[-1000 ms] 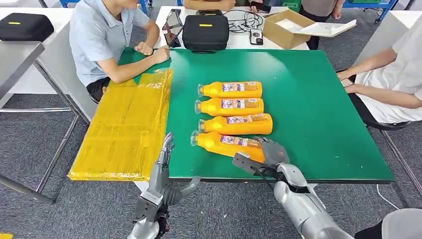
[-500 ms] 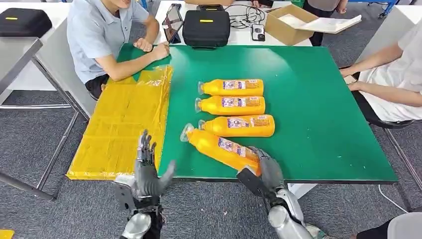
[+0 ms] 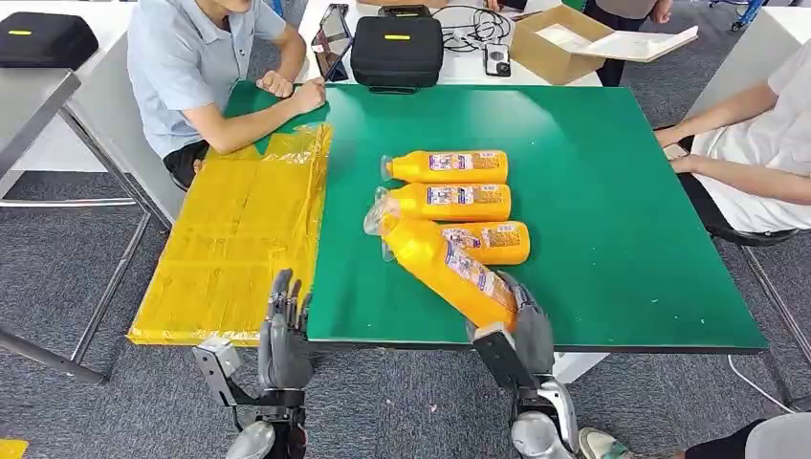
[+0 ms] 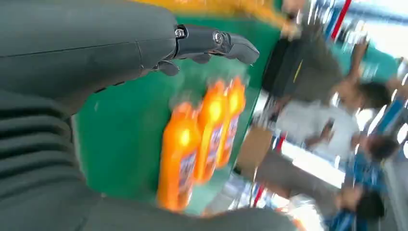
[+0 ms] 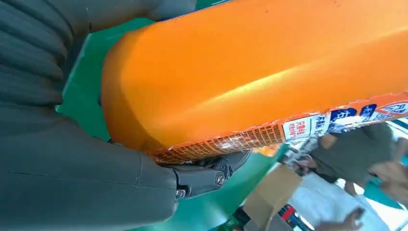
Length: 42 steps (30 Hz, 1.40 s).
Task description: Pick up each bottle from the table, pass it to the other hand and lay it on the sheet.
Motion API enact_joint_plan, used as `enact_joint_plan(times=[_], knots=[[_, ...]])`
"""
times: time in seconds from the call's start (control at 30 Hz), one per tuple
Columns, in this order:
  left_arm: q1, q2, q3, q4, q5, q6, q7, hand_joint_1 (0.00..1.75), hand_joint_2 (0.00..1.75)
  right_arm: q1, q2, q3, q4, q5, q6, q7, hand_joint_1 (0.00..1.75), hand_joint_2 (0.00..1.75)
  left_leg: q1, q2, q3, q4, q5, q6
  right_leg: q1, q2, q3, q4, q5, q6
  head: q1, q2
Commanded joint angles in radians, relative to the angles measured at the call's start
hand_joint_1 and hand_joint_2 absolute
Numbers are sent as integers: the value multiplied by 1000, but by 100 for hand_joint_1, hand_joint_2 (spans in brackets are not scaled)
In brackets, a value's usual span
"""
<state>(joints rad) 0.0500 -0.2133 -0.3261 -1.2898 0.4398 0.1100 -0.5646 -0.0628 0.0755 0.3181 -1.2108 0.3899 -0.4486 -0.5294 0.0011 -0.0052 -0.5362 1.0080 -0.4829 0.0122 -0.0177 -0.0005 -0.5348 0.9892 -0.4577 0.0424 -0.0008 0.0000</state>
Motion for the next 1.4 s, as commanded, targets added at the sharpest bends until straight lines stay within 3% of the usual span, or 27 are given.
enact_joint_plan(times=[0.03, 0.3, 0.53, 0.67, 1.03, 1.23, 1.4], knots=[[0, 69, -68, 47, -25, -101, 17, 0, 0, 3, 23, 117, -55, 13, 81, -19, 175, 175, 1, 2, 1, 0, 0, -1, 1, 2, 0, 0, 0, -1, 0, 0], [-114, 6, -84, 140, -30, -108, 47, 0, 0, 3, -4, 217, -9, 16, 128, -66, 175, 175, 1, -1, -1, 0, 1, 0, 1, -2, 0, -1, 1, -1, 0, 0], [-107, 8, -83, 84, -32, -82, 21, 0, 0, -14, 14, 246, 47, 3, 148, -74, 175, 175, 1, 1, -1, -1, 1, -1, 1, 0, 0, -1, 1, -2, 0, 0], [-112, 17, -122, 53, -161, 13, -52, 0, 0, -38, 29, 267, 95, -12, 166, -83, 175, 175, 1, 1, -2, 0, 1, -1, 1, 1, -2, -1, 1, -2, 0, 0], [-105, 24, -143, 38, -218, 64, -91, 0, 0, -41, 32, 245, 71, -51, 164, -90, 175, 175, 1, 1, -3, 0, 1, -1, 1, 0, -2, -1, 1, -2, 0, 0], [-83, 6, -68, 50, -46, 38, -15, 0, 0, 15, 31, 158, -64, -143, 141, -103, 175, 175, 1, 0, -3, 0, 0, -1, 1, 0, -3, 0, 0, -1, 0, 0], [-95, 18, -83, 126, -121, 117, -75, 0, 0, 29, 32, 121, -121, -173, 138, -104, 175, 175, 0, 0, -3, 0, 1, -1, 0, -1, -2, 0, 1, -1, 0, 0]])
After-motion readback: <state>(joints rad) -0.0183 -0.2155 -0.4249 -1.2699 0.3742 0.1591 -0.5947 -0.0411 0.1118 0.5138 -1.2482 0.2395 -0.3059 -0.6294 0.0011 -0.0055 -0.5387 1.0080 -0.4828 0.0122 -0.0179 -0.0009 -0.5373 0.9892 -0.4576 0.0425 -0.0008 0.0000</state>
